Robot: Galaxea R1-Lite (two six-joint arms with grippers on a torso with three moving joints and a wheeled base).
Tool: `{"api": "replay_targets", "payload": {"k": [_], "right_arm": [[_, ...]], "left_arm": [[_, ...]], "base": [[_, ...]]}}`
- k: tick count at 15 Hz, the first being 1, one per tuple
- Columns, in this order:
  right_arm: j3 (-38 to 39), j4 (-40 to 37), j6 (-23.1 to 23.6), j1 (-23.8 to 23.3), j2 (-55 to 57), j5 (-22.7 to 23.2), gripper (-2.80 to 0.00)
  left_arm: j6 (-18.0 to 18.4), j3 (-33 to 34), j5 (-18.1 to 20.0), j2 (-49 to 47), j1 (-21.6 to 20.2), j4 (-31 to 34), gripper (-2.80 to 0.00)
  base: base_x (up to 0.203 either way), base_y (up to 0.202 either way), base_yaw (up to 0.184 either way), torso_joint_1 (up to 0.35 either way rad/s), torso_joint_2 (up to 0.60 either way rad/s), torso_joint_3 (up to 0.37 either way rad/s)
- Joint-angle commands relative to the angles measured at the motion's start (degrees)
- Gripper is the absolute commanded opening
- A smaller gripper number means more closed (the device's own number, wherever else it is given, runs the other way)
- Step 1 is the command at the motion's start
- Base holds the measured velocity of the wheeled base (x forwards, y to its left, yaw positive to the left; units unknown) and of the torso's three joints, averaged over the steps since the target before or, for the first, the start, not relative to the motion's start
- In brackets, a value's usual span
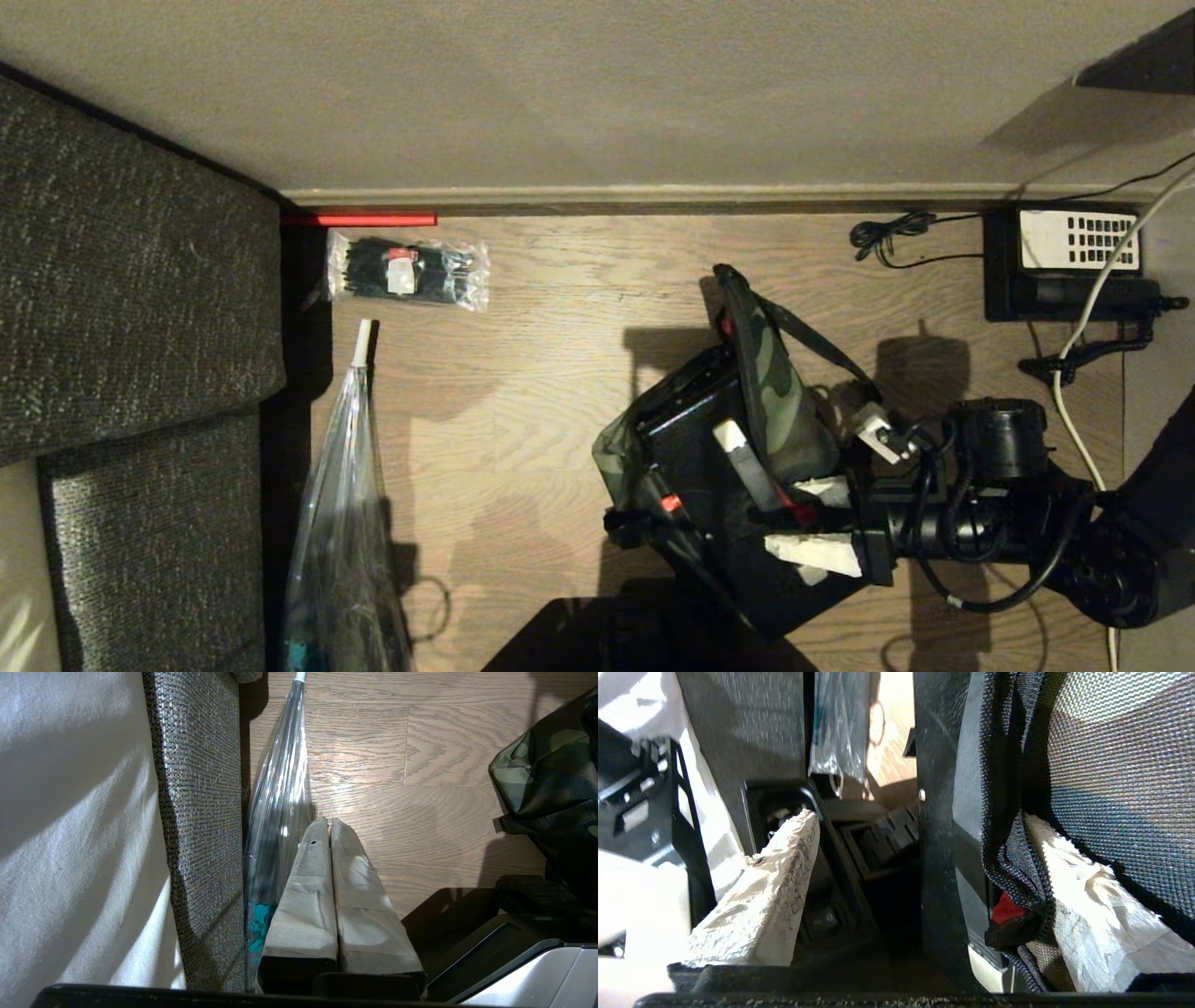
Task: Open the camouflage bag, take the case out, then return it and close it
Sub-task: Close the top of the storage box
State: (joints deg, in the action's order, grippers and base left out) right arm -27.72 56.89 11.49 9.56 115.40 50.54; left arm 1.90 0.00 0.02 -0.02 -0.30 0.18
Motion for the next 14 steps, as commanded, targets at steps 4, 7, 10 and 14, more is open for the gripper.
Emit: {"api": "replay_targets", "payload": {"k": [4,7,10,14], "right_arm": [[0.55,0.74,-2.44,-0.71,-4.85,-0.27,0.0],[4.64,0.26,-5.18,-1.68,-9.61,-0.29,0.0],[8.84,-2.53,-7.69,-1.73,-15.71,-0.11,0.0],[8.09,-3.92,-12.1,-1.76,-22.22,0.24,0.0]], "left_arm": [[0.03,0.09,-0.02,0.11,-0.04,0.0,-2.8],[0.03,0.18,-0.02,0.11,-0.05,0.0,-2.8],[0.03,0.09,-0.02,0.11,-0.05,0.0,-2.8],[0.03,0.09,-0.02,0.11,-0.05,0.0,-2.8]], "base": [[0.0,0.0,0.0,0.0,0.0,0.0],[0.0,0.0,0.0,0.0,0.0,0.0],[0.0,0.0,0.0,0.0,0.0,0.0],[0.0,0.0,0.0,0.0,0.0,0.0]]}}
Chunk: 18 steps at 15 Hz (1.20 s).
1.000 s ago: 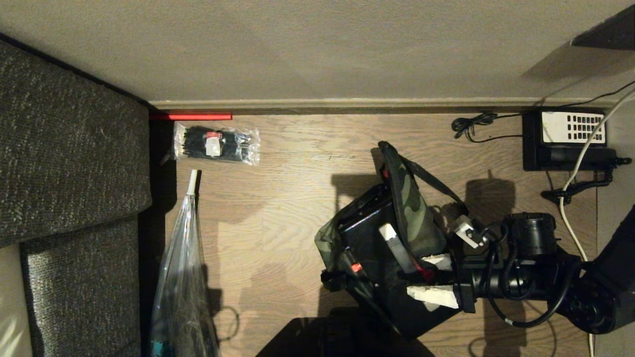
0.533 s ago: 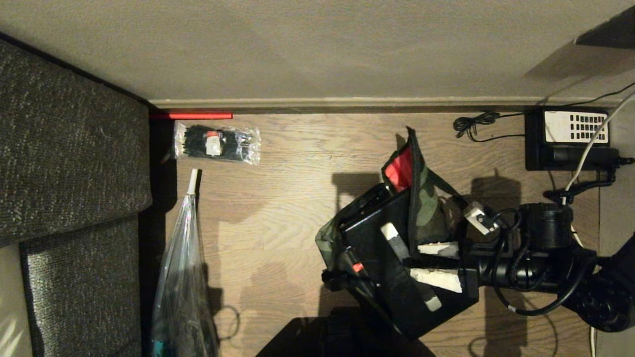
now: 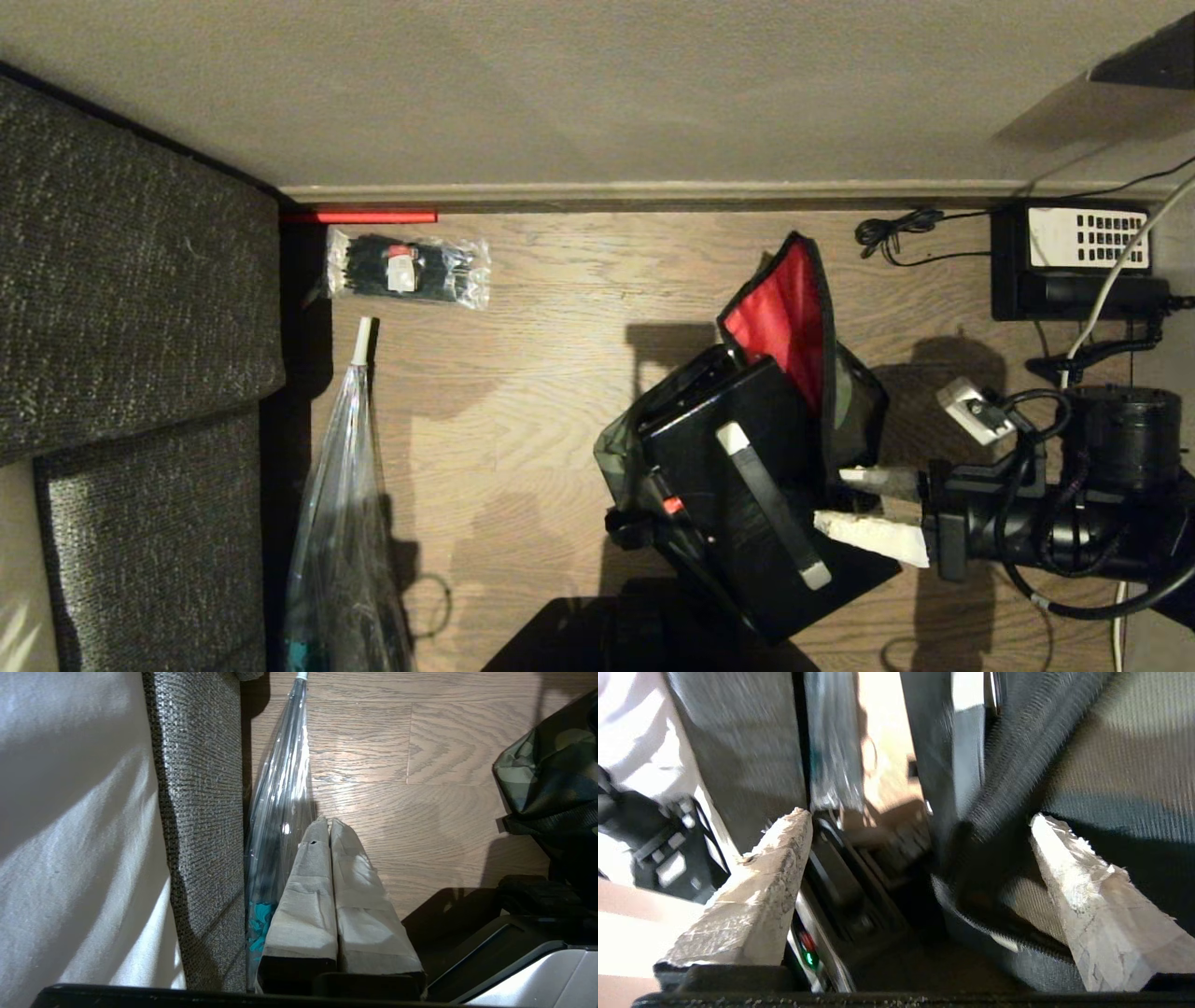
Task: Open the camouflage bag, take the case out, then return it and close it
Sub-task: Close the top of the storage box
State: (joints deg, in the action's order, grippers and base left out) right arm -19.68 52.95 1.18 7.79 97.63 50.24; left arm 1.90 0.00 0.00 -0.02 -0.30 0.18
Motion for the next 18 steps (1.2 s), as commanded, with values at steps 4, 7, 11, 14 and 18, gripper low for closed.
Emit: {"api": "replay_targets", "payload": {"k": [4,7,11,14,18], "right_arm": [[5.01,-0.52,-12.58,0.02,-14.68,1.22,0.0],[7.98,-1.03,-19.95,0.05,-21.61,2.22,-2.8],[8.38,-11.46,-22.36,0.05,-31.73,1.52,-2.8],[8.5,-23.09,-21.94,0.04,-41.89,-2.88,-2.8],[8.68,-37.87,-17.47,0.03,-58.86,-12.35,-2.8]], "left_arm": [[0.03,0.09,0.0,0.11,-0.05,-0.01,-2.8],[0.03,0.09,0.0,0.11,-0.04,-0.01,-2.8],[0.03,0.09,0.0,0.11,-0.05,-0.01,-2.8],[0.03,0.09,0.0,0.11,-0.05,-0.01,-2.8],[0.03,0.09,0.0,0.11,-0.05,-0.01,-2.8]], "base": [[0.0,0.0,0.0,0.0,0.0,0.0],[0.0,0.0,0.0,0.0,0.0,0.0],[0.0,0.0,0.0,0.0,0.0,0.0],[0.0,0.0,0.0,0.0,0.0,0.0],[0.0,0.0,0.0,0.0,0.0,0.0]]}}
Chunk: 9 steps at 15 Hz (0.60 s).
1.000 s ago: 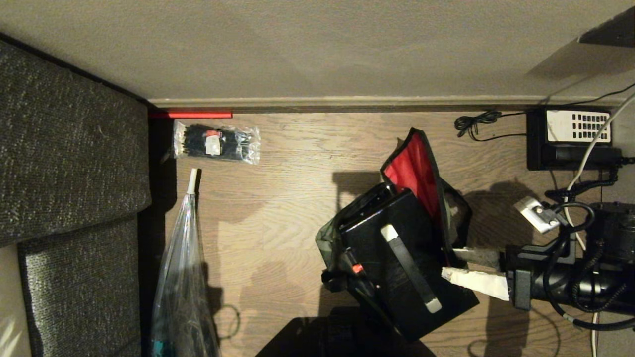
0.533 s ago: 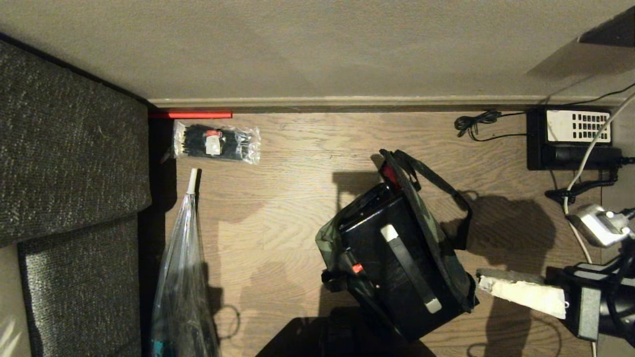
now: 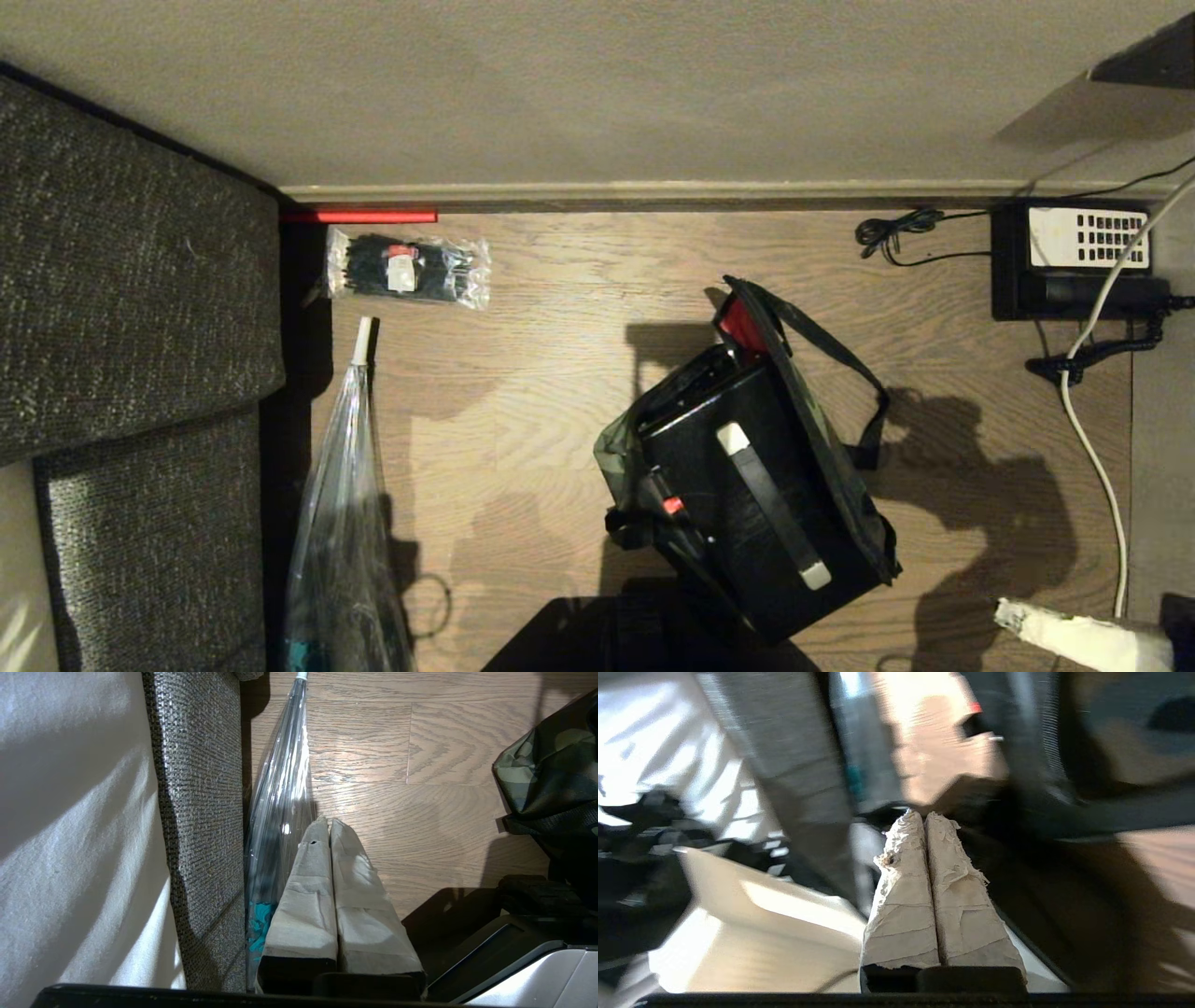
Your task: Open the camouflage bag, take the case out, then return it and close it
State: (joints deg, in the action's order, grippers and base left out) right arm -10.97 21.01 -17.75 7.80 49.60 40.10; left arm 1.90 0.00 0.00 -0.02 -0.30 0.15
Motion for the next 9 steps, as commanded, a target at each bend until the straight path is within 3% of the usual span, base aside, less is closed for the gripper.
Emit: {"api": "replay_targets", "payload": {"k": [1,3,5,7,9], "right_arm": [[-0.06,-12.16,4.47,-0.22,-15.72,-4.23,-2.8],[0.12,-26.1,13.12,-1.56,-25.96,-11.08,-2.8],[0.39,-34.89,19.78,-4.03,-33.01,-19.51,-2.8],[1.0,-37.16,23.23,-8.22,-34.93,-23.18,-2.8],[2.59,-36.66,23.18,-8.18,-39.77,-27.53,-2.8]], "left_arm": [[0.11,0.09,0.0,0.11,-0.05,0.03,-2.8],[0.12,0.09,0.0,0.11,-0.05,0.03,-2.8],[0.1,0.09,0.0,0.11,-0.05,0.03,-2.8],[0.09,0.09,-0.02,0.11,-0.05,0.03,-2.8],[0.03,0.09,-0.06,0.11,-0.05,0.03,-2.8]], "base": [[0.0,0.0,0.0,0.0,0.0,0.0],[0.0,0.0,0.0,0.0,0.0,0.0],[0.0,0.0,0.0,0.0,0.0,0.0],[0.0,0.0,0.0,0.0,0.0,0.0],[0.0,0.0,0.0,0.0,0.0,0.0]]}}
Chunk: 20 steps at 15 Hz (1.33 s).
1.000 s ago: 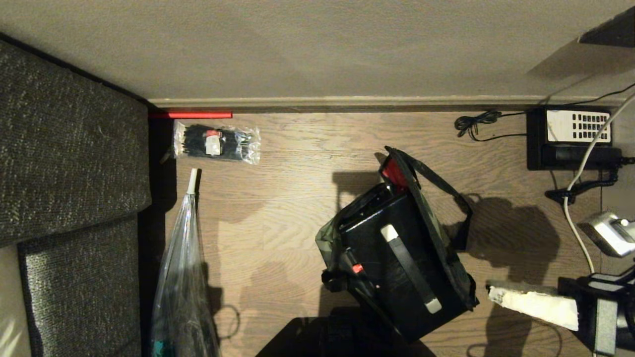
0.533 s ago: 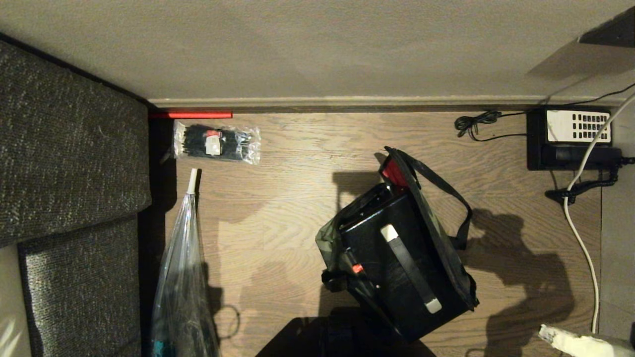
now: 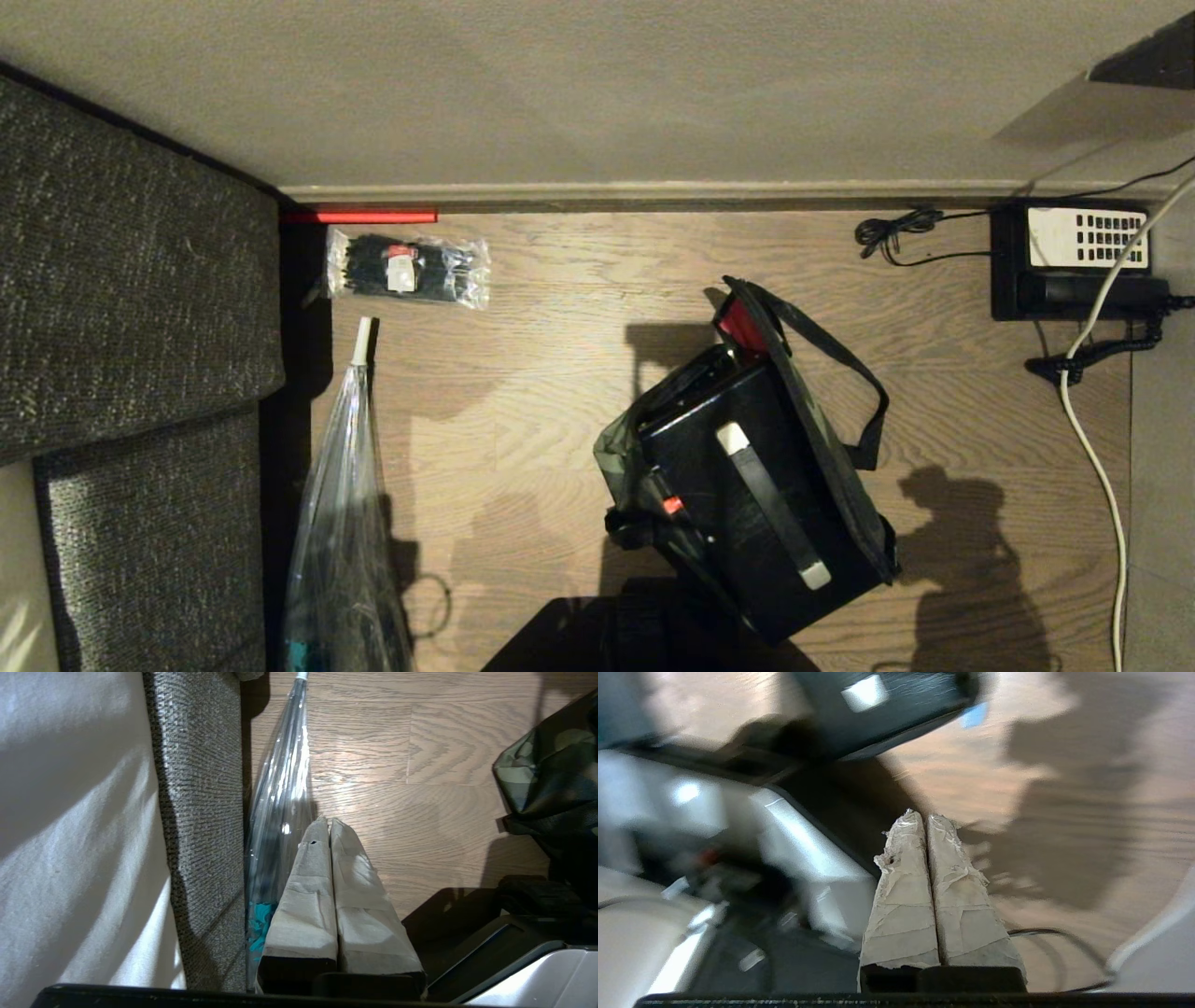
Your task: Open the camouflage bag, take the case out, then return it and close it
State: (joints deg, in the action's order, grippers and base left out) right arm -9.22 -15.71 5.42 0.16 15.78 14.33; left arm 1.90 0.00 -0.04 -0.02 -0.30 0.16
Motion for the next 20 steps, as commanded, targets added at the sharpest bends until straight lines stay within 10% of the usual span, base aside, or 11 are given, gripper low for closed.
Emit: {"api": "replay_targets", "payload": {"k": [1,20], "right_arm": [[1.01,0.16,-0.09,-0.45,-9.02,-2.63,-2.8],[0.87,-0.81,-1.82,-0.16,-15.69,-4.57,-2.8]], "left_arm": [[-0.01,0.09,-0.03,0.11,-0.05,0.06,-2.8],[1.89,0.0,0.39,0.03,-0.04,0.37,-2.8]], "base": [[0.0,0.0,0.0,0.0,0.0,0.0],[0.0,0.0,0.0,0.0,0.0,0.0]]}}
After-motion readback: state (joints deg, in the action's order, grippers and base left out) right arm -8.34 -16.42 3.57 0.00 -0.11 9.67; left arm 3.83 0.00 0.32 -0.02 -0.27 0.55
